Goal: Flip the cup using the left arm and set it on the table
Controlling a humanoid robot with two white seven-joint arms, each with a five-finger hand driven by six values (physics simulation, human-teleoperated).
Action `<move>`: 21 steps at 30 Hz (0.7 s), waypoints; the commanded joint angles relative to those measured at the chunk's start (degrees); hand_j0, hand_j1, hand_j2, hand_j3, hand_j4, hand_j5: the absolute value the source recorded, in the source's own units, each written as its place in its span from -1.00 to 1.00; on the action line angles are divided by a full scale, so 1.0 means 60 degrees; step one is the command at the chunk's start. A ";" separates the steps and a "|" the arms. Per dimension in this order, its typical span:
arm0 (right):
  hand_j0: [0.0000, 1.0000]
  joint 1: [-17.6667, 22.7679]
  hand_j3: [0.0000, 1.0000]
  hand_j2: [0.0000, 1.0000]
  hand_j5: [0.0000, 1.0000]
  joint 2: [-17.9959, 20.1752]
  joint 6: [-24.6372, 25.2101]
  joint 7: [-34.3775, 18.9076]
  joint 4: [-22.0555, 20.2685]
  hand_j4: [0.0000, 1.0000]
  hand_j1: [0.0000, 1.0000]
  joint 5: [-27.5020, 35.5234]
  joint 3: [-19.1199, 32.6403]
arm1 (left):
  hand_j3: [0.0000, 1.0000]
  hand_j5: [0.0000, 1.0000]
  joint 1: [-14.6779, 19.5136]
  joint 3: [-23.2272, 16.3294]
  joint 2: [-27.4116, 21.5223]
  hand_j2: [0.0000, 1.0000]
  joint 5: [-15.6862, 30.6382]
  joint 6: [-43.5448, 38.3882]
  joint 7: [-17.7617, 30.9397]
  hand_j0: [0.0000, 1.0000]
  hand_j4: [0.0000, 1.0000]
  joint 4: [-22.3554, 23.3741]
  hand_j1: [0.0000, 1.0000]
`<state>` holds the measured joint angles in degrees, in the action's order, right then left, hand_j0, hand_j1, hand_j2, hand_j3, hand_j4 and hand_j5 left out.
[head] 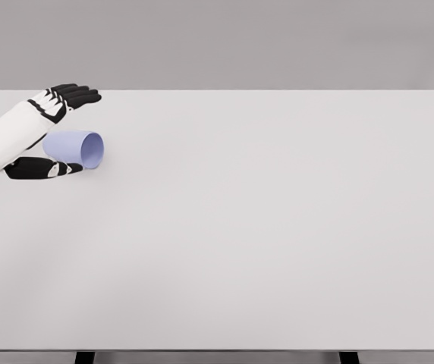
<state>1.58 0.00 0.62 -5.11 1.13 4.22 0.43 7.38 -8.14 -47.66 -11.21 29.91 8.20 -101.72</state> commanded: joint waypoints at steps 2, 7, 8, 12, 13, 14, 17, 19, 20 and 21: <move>1.00 0.0000 1.00 1.00 1.00 0.0000 0.0000 -0.0027 -0.0013 1.00 1.00 0.0001 -0.0012 | 1.00 1.00 0.0000 -0.0005 -0.0055 1.00 0.0009 -0.0004 -0.0005 1.00 1.00 -0.0098 1.00; 1.00 0.0029 1.00 1.00 1.00 0.0000 0.0000 -0.0012 0.0002 1.00 1.00 0.0015 0.0002 | 1.00 1.00 0.0000 -0.0005 -0.0070 1.00 -0.0079 -0.0004 -0.0005 1.00 1.00 -0.0097 1.00; 1.00 0.0029 1.00 1.00 1.00 0.0000 0.0000 -0.0012 0.0002 1.00 1.00 0.0015 0.0002 | 1.00 1.00 0.0014 -0.0005 -0.0085 1.00 -0.0225 -0.0004 -0.0005 1.00 1.00 -0.0097 1.00; 1.00 0.0029 1.00 1.00 1.00 0.0000 0.0000 0.0003 0.0002 1.00 1.00 0.0001 0.0002 | 1.00 1.00 0.0044 -0.0005 -0.0114 1.00 -0.0402 -0.0004 -0.0005 1.00 1.00 -0.0097 1.00; 1.00 0.0029 1.00 1.00 1.00 0.0000 0.0000 -0.0012 0.0002 1.00 1.00 0.0015 0.0002 | 1.00 1.00 0.0029 -0.0005 -0.0114 1.00 -0.0445 -0.0004 0.0009 1.00 1.00 -0.0097 1.00; 1.00 0.0029 1.00 1.00 1.00 0.0000 0.0000 -0.0012 0.0016 1.00 1.00 0.0001 0.0002 | 1.00 1.00 0.0015 -0.0005 -0.0099 1.00 -0.0518 -0.0019 -0.0005 1.00 1.00 -0.0112 1.00; 1.00 0.0029 1.00 1.00 1.00 0.0000 0.0000 -0.0012 0.0002 1.00 1.00 0.0015 0.0002 | 1.00 1.00 0.0000 -0.0064 -0.0099 1.00 -0.0548 -0.0034 0.0010 1.00 1.00 -0.0141 1.00; 1.00 0.0029 1.00 1.00 1.00 0.0000 0.0000 -0.0012 0.0002 1.00 1.00 0.0015 0.0002 | 1.00 1.00 -0.0073 -0.0064 -0.0085 1.00 -0.0694 -0.0048 -0.0005 1.00 1.00 -0.0185 1.00; 1.00 0.0029 1.00 1.00 1.00 0.0000 0.0000 -0.0012 0.0002 1.00 1.00 0.0001 0.0002 | 1.00 1.00 -0.0102 -0.0064 -0.0099 1.00 -0.0826 -0.0063 -0.0005 1.00 1.00 -0.0200 1.00; 1.00 0.0029 1.00 1.00 1.00 0.0000 0.0000 -0.0012 0.0002 1.00 1.00 0.0015 0.0002 | 1.00 1.00 -0.0132 -0.0064 -0.0099 1.00 -0.0826 -0.0107 -0.0020 1.00 1.00 -0.0200 1.00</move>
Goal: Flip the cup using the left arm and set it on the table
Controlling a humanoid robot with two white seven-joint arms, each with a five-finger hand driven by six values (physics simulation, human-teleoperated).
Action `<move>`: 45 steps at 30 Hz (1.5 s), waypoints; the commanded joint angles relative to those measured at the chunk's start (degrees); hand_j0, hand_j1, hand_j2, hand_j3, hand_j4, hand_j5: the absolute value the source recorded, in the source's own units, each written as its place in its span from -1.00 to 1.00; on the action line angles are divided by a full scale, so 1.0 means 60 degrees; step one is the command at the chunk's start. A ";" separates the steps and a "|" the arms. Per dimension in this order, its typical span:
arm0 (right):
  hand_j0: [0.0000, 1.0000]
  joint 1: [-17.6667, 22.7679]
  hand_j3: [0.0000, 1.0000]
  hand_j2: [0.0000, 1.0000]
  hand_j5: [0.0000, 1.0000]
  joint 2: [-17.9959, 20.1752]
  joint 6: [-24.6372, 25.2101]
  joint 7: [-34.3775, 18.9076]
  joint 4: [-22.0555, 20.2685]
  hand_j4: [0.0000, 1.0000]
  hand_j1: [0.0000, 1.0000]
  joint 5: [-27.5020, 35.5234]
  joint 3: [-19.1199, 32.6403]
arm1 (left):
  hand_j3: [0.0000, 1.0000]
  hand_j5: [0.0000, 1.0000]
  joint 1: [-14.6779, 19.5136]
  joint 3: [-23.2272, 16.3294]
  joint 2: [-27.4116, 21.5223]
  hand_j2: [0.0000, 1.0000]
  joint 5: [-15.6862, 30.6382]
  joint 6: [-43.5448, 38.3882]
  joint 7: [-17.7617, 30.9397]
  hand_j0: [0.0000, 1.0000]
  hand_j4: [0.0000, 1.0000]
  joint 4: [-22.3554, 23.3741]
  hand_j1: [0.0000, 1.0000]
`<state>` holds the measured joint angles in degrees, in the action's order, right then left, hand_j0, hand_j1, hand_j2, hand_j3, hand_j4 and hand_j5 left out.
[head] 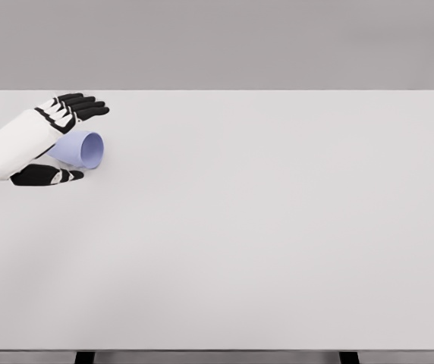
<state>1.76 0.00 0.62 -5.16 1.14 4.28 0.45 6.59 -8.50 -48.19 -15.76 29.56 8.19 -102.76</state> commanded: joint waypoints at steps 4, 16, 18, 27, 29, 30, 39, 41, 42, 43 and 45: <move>1.00 0.0000 1.00 1.00 1.00 0.0000 0.0000 -0.0003 0.0000 1.00 1.00 -0.0009 -0.0001 | 1.00 1.00 0.0278 0.0011 0.0458 1.00 -0.0054 -0.0078 0.0100 1.00 1.00 0.0047 1.00; 1.00 0.0000 1.00 1.00 1.00 0.0000 0.0000 -0.0004 0.0000 1.00 1.00 -0.0009 -0.0001 | 1.00 1.00 0.2211 -0.2961 -0.1489 1.00 0.0854 -0.1220 0.0584 1.00 1.00 0.1204 1.00; 1.00 0.0000 1.00 1.00 1.00 0.0000 0.0000 -0.0003 0.0000 1.00 1.00 -0.0009 -0.0001 | 1.00 1.00 0.2826 -0.3709 -0.1475 1.00 0.1015 -0.1645 0.0584 1.00 1.00 0.1336 1.00; 1.00 0.0000 1.00 1.00 1.00 0.0000 0.0000 -0.0004 0.0000 1.00 1.00 -0.0009 -0.0001 | 1.00 1.00 0.4380 -0.5497 -0.1475 1.00 0.2304 -0.2918 0.0965 1.00 1.00 0.2098 1.00; 1.00 0.0000 1.00 1.00 1.00 0.0000 0.0000 -0.0004 0.0015 1.00 1.00 -0.0009 -0.0001 | 1.00 1.00 0.4380 -0.5527 -0.1475 1.00 0.2904 -0.3592 0.0979 1.00 1.00 0.2083 1.00; 1.00 0.0000 1.00 1.00 1.00 0.0000 0.0000 -0.0004 0.0000 1.00 1.00 -0.0009 -0.0001 | 1.00 1.00 0.4380 -0.5527 -0.1475 1.00 0.3183 -0.4002 0.0965 1.00 1.00 0.2054 1.00; 1.00 0.0000 1.00 1.00 1.00 0.0000 0.0000 -0.0003 0.0000 1.00 1.00 -0.0009 -0.0001 | 1.00 1.00 0.4614 -0.5629 -0.1343 1.00 0.3930 -0.5819 0.0965 1.00 1.00 0.2112 1.00; 1.00 0.0000 1.00 1.00 1.00 0.0000 0.0000 0.0011 0.0000 1.00 1.00 -0.0009 -0.0001 | 1.00 1.00 0.4629 -0.5673 -0.1343 1.00 0.3916 -0.5937 0.0965 1.00 1.00 0.2142 1.00; 1.00 0.0000 1.00 1.00 1.00 0.0000 0.0000 -0.0003 0.0015 1.00 1.00 -0.0009 -0.0001 | 1.00 1.00 0.4614 -0.5702 -0.1343 1.00 0.3886 -0.5937 0.0965 1.00 1.00 0.2142 1.00; 1.00 0.0000 1.00 1.00 1.00 0.0000 0.0000 -0.0004 0.0000 1.00 1.00 0.0005 -0.0001 | 1.00 1.00 0.4629 -0.5761 -0.1343 1.00 0.3886 -0.5937 0.0950 1.00 1.00 0.2156 1.00; 1.00 0.0000 1.00 1.00 1.00 0.0000 0.0000 -0.0004 0.0015 1.00 1.00 -0.0009 -0.0001 | 1.00 1.00 0.4658 -0.5893 -0.1328 1.00 0.3828 -0.5937 0.0965 1.00 1.00 0.2361 1.00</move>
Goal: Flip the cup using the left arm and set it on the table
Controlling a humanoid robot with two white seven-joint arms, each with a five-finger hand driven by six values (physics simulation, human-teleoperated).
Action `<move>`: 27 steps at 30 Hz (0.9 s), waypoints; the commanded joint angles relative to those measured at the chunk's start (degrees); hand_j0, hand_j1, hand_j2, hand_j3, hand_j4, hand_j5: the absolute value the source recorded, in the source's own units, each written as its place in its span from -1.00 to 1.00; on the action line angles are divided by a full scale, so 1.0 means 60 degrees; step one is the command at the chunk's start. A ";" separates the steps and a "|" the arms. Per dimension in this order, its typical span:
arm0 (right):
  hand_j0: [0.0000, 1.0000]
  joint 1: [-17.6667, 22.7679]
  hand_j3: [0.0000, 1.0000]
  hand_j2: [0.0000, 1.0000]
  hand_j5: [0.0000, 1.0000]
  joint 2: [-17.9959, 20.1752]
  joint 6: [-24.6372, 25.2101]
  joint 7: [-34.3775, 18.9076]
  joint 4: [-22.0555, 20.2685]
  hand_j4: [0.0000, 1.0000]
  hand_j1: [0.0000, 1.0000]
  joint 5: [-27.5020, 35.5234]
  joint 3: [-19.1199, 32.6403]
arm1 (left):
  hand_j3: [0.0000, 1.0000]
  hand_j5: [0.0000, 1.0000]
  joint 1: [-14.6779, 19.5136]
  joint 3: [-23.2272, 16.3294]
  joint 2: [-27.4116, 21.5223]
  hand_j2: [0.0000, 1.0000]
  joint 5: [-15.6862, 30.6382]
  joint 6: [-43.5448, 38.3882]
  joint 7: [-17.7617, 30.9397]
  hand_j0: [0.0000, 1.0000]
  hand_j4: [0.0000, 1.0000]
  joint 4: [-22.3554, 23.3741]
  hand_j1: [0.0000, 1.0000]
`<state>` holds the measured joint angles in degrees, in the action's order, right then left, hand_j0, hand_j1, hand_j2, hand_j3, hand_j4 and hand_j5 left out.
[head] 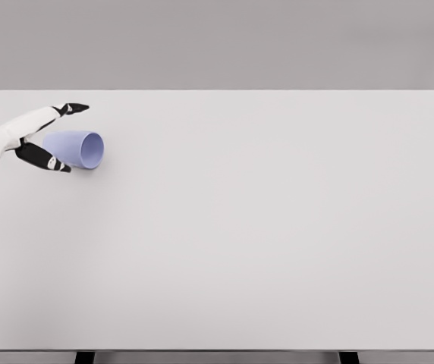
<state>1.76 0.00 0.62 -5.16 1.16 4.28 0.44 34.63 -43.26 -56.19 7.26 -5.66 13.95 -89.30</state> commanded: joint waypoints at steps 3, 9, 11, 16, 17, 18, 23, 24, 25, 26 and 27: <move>1.00 0.0000 1.00 1.00 1.00 0.0000 0.0000 0.0011 -0.0002 1.00 1.00 0.0005 -0.0001 | 1.00 1.00 0.0000 -0.0172 0.0004 1.00 -0.0638 -0.0054 0.0018 1.00 1.00 0.0161 1.00; 1.00 0.0000 1.00 1.00 1.00 0.0000 0.0000 -0.0004 -0.0002 1.00 1.00 -0.0009 -0.0001 | 1.00 1.00 0.0088 -0.0231 0.0399 1.00 -0.1693 -0.0039 0.0018 1.00 1.00 0.0454 1.00; 1.00 0.0000 1.00 1.00 1.00 0.0000 0.0000 -0.0004 -0.0002 1.00 1.00 -0.0009 -0.0001 | 1.00 1.00 0.0161 -0.0231 0.0634 1.00 -0.1855 -0.0039 0.0018 1.00 1.00 0.0645 1.00; 1.00 0.0000 1.00 1.00 1.00 0.0000 0.0000 0.0011 -0.0002 1.00 1.00 0.0005 -0.0001 | 1.00 1.00 0.0527 -0.0685 0.0766 1.00 -0.1884 -0.0024 0.0018 1.00 1.00 0.0865 1.00; 1.00 0.0000 1.00 1.00 1.00 0.0000 0.0000 0.0011 -0.0002 1.00 1.00 0.0005 -0.0001 | 1.00 1.00 0.0527 -0.0685 0.0781 1.00 -0.1913 -0.0024 0.0018 1.00 1.00 0.0865 1.00; 1.00 0.0000 1.00 1.00 1.00 0.0000 0.0000 -0.0004 -0.0002 1.00 1.00 0.0005 -0.0001 | 1.00 1.00 0.0527 -0.0685 0.0781 1.00 -0.1928 -0.0024 0.0018 1.00 1.00 0.0865 1.00; 1.00 0.0000 1.00 1.00 1.00 0.0000 0.0000 -0.0004 -0.0002 1.00 1.00 -0.0009 -0.0001 | 1.00 1.00 0.0527 -0.0700 0.0781 1.00 -0.2162 -0.0024 0.0018 1.00 1.00 0.0894 1.00; 1.00 0.0000 1.00 1.00 1.00 0.0000 0.0000 -0.0004 -0.0002 1.00 1.00 0.0005 -0.0001 | 1.00 1.00 0.0527 -0.0700 0.0810 1.00 -0.2162 -0.0024 0.0018 1.00 1.00 0.0923 1.00; 1.00 0.0000 1.00 1.00 1.00 0.0000 0.0000 -0.0004 -0.0002 1.00 1.00 -0.0009 -0.0001 | 1.00 1.00 0.0542 -0.0700 0.0839 1.00 -0.2206 -0.0024 0.0018 1.00 1.00 0.1069 1.00; 1.00 0.0000 1.00 1.00 1.00 0.0000 0.0000 -0.0003 -0.0002 1.00 1.00 0.0005 -0.0001 | 1.00 1.00 0.0542 -0.0700 0.0868 1.00 -0.2308 -0.0024 0.0018 1.00 1.00 0.1143 1.00; 1.00 0.0000 1.00 1.00 1.00 0.0000 0.0000 -0.0003 -0.0002 1.00 1.00 -0.0009 -0.0001 | 1.00 1.00 0.0527 -0.0700 0.0986 1.00 -0.2426 -0.0024 0.0003 1.00 1.00 0.1216 1.00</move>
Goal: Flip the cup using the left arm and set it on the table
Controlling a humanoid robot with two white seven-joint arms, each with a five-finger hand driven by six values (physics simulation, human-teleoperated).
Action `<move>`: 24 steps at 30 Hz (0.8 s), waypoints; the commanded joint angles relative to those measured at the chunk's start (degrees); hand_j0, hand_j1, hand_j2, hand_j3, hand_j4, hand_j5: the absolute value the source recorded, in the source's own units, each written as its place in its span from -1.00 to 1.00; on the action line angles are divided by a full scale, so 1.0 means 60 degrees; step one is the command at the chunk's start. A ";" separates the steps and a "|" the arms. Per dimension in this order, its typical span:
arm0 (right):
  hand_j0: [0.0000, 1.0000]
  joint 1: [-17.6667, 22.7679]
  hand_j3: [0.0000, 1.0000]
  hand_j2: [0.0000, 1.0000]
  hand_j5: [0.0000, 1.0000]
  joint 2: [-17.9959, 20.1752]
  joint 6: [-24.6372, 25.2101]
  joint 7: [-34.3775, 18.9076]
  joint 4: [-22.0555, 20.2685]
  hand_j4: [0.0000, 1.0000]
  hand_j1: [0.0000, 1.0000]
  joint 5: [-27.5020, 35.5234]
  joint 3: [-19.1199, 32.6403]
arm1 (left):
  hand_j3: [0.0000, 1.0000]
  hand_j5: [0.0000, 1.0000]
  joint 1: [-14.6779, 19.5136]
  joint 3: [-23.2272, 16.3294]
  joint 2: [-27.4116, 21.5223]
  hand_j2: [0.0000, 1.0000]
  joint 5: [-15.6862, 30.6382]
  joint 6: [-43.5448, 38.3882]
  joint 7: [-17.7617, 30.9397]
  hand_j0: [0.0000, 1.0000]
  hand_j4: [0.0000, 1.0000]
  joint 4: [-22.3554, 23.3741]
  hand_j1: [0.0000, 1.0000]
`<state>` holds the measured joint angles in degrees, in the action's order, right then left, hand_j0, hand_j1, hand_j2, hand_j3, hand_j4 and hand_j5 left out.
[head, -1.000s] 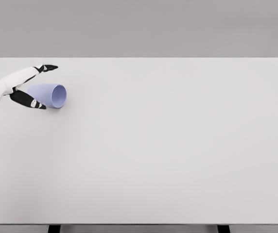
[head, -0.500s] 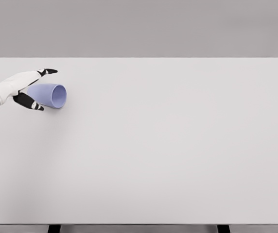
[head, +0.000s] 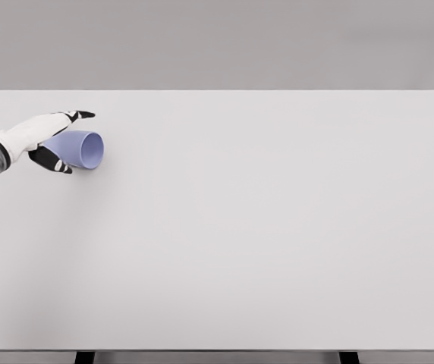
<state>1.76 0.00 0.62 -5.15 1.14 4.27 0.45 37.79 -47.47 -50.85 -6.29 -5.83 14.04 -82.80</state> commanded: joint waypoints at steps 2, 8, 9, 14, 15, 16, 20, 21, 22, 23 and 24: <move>1.00 0.0000 1.00 1.00 1.00 0.0000 0.0000 -0.0006 0.0001 1.00 1.00 -0.0009 -0.0001 | 1.00 1.00 0.0015 0.0001 0.0126 1.00 -0.0167 0.0005 -0.0011 1.00 1.00 0.0178 1.00; 1.00 0.0000 1.00 1.00 1.00 0.0000 0.0000 0.0008 0.0015 1.00 1.00 0.0006 -0.0001 | 1.00 1.00 0.0029 0.0001 0.0243 1.00 -0.0358 0.0005 -0.0011 1.00 1.00 0.0426 1.00; 1.00 0.0000 1.00 1.00 1.00 0.0000 0.0000 -0.0006 0.0001 1.00 1.00 0.0006 -0.0001 | 1.00 1.00 0.0029 0.0001 0.0243 1.00 -0.0358 0.0005 -0.0011 1.00 1.00 0.0426 1.00; 1.00 0.0000 1.00 1.00 1.00 0.0000 0.0000 -0.0006 0.0015 1.00 1.00 0.0006 -0.0001 | 1.00 1.00 0.0044 0.0001 0.0390 1.00 -0.0548 0.0005 -0.0025 1.00 1.00 0.0631 1.00; 1.00 0.0000 1.00 1.00 1.00 0.0000 0.0000 -0.0006 0.0001 1.00 1.00 0.0006 -0.0001 | 1.00 1.00 0.0073 0.0001 0.0419 1.00 -0.0577 0.0005 -0.0025 1.00 1.00 0.0705 1.00; 1.00 0.0000 1.00 1.00 1.00 0.0000 0.0000 -0.0006 0.0001 1.00 1.00 0.0006 -0.0001 | 1.00 1.00 0.0073 0.0001 0.0448 1.00 -0.0577 0.0005 -0.0025 1.00 1.00 0.0749 1.00; 1.00 0.0000 1.00 1.00 1.00 0.0000 0.0000 -0.0006 0.0001 1.00 1.00 0.0006 -0.0001 | 1.00 1.00 0.0073 0.0001 0.0536 1.00 -0.0577 0.0005 -0.0025 1.00 1.00 0.0749 1.00; 1.00 0.0000 1.00 1.00 1.00 0.0000 0.0000 -0.0006 0.0001 1.00 1.00 -0.0009 -0.0001 | 1.00 1.00 0.0073 0.0001 0.0551 1.00 -0.0577 0.0005 -0.0025 1.00 1.00 0.0749 1.00; 1.00 0.0000 1.00 1.00 1.00 0.0000 0.0000 -0.0006 0.0001 1.00 1.00 0.0006 -0.0001 | 1.00 1.00 0.0088 0.0001 0.0565 1.00 -0.0577 0.0005 -0.0025 1.00 1.00 0.0749 1.00; 1.00 0.0000 1.00 1.00 1.00 0.0000 0.0000 0.0008 0.0001 1.00 1.00 0.0006 -0.0001 | 1.00 1.00 0.0073 0.0001 0.0624 1.00 -0.0577 0.0005 -0.0025 1.00 1.00 0.0763 1.00; 1.00 0.0000 1.00 1.00 1.00 0.0000 0.0000 -0.0006 0.0001 1.00 1.00 0.0006 -0.0001 | 1.00 1.00 0.0088 0.0001 0.0624 1.00 -0.0592 0.0005 -0.0025 1.00 1.00 0.0778 1.00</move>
<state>1.76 0.00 0.62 -5.17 1.14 4.28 0.45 38.32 -47.50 -47.31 -9.73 -5.83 13.91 -78.24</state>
